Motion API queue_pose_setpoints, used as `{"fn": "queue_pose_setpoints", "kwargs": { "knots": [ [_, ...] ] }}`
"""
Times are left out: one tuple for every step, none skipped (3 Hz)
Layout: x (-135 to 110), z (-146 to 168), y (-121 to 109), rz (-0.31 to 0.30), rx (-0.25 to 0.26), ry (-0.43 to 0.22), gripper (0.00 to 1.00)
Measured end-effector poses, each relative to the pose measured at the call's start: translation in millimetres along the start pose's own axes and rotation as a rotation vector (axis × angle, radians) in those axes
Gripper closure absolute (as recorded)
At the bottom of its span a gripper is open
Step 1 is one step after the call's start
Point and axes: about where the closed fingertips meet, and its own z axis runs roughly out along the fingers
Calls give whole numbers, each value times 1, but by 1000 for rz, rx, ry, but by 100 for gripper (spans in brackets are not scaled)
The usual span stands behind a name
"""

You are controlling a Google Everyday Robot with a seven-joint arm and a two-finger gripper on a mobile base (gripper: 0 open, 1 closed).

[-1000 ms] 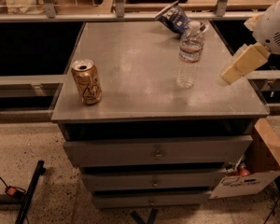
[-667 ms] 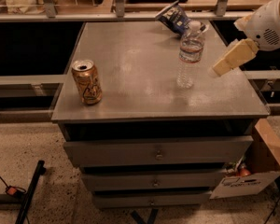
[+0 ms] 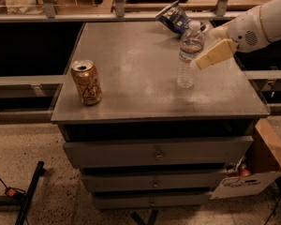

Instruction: Pick water bottle

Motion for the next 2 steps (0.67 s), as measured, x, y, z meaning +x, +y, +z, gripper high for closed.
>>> {"fn": "queue_pose_setpoints", "kwargs": {
  "knots": [
    [-7,16,3,7,-54,-53,40],
    [-15,27,7,4,-92,-89,64]
  ]
}}
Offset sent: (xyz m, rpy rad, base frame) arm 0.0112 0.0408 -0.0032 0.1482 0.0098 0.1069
